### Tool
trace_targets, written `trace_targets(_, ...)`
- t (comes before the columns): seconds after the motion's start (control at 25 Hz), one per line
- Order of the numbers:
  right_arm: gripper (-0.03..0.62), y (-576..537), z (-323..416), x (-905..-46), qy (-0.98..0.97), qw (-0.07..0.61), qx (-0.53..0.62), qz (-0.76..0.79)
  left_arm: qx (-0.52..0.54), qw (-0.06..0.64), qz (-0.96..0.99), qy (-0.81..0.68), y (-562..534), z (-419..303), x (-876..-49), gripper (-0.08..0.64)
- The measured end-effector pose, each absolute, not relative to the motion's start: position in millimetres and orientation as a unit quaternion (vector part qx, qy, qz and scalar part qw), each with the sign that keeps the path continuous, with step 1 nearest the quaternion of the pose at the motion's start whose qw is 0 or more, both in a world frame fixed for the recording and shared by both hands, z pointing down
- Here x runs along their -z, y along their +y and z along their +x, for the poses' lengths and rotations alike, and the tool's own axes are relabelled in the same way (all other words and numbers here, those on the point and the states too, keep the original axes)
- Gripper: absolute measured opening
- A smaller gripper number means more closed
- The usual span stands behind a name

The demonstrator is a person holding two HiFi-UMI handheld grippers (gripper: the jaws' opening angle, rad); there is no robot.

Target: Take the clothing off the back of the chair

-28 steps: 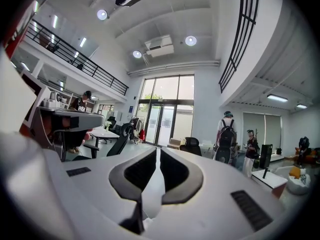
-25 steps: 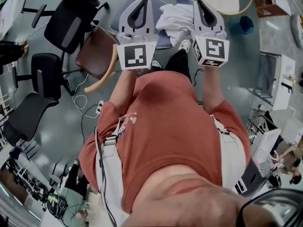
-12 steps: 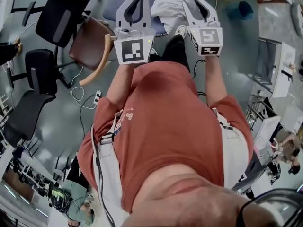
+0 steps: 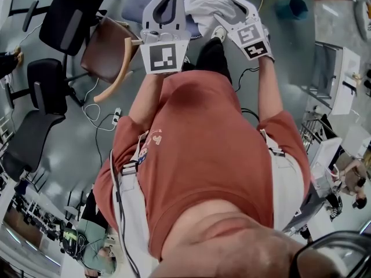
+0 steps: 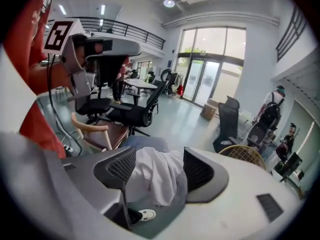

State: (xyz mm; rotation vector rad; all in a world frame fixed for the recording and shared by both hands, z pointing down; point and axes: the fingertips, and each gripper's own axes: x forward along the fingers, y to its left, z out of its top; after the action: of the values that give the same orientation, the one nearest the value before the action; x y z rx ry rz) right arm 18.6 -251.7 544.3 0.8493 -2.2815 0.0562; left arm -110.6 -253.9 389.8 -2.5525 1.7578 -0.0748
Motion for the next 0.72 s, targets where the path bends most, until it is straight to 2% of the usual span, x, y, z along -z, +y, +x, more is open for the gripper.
trace_targets(0.44,0.357,-250.7,32.9,-619.8,-0.798,0.567,0.073,0.189,0.026,0.012,-0.822,0.569,-258.4,-109.9,-398.8,0.014)
trace_targets(0.72,0.393,-277.3,34.7,-642.2,-0.770,0.608,0.104,0.164,0.030,0.001,-0.819,0.573,-265.9,-114.0,-405.4,0.014)
